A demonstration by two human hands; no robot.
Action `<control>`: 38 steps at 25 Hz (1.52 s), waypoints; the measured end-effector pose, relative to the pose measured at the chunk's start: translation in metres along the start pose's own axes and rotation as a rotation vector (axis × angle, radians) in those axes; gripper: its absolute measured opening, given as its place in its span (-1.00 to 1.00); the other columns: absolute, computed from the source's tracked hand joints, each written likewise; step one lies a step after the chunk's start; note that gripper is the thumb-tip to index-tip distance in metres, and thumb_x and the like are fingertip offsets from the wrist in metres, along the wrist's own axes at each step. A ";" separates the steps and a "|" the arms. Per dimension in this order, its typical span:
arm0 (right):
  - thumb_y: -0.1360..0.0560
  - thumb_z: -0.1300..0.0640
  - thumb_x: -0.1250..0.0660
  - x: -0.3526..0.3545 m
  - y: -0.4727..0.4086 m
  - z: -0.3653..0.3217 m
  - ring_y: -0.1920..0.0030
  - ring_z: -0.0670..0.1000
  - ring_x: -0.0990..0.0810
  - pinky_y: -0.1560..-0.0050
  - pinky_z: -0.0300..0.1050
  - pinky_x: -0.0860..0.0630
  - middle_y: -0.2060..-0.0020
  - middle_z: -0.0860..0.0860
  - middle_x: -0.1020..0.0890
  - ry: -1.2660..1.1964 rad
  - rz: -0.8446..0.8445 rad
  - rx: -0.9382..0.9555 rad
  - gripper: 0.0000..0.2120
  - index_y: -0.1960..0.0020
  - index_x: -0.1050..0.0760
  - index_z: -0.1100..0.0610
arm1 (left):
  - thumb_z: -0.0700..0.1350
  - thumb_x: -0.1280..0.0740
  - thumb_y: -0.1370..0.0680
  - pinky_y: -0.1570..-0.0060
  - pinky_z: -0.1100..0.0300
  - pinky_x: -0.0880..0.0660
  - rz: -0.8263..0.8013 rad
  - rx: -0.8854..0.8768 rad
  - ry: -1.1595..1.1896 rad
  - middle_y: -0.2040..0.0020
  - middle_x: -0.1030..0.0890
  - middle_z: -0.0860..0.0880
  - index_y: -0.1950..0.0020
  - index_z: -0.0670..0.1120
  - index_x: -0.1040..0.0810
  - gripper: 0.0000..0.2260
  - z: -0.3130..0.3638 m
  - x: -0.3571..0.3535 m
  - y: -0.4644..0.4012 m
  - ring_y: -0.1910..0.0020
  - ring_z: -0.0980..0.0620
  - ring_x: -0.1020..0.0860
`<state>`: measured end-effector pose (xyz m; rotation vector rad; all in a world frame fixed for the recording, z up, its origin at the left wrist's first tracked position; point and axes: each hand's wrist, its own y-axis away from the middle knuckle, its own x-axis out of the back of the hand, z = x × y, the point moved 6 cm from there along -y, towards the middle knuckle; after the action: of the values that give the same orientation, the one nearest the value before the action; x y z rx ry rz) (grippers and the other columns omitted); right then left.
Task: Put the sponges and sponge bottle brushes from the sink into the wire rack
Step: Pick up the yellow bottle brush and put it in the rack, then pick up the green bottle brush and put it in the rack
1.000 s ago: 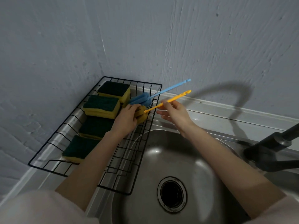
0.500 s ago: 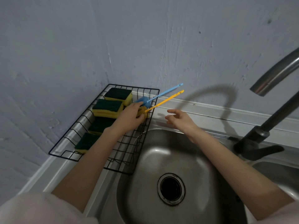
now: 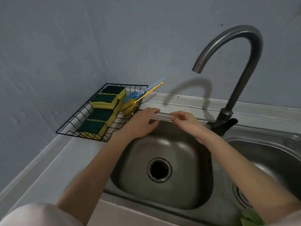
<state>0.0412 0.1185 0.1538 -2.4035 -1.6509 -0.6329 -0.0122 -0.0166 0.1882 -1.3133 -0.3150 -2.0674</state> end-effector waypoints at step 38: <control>-0.43 0.40 -0.22 0.093 0.138 0.265 0.51 -0.06 -0.50 0.43 -0.21 -0.54 0.49 0.09 -0.50 -0.164 -0.183 -0.716 -0.85 0.29 -0.44 0.27 | -0.03 -0.33 -0.47 0.19 0.33 -0.57 -1.004 0.268 0.219 -0.31 -0.46 -0.17 -0.31 -0.13 -0.34 -0.55 0.179 -0.231 0.060 -0.14 -0.17 -0.56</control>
<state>0.2627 0.2408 -0.0298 -2.8410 -1.9804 -1.2727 0.2182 0.1236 0.0615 -0.7970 -1.3043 -2.7840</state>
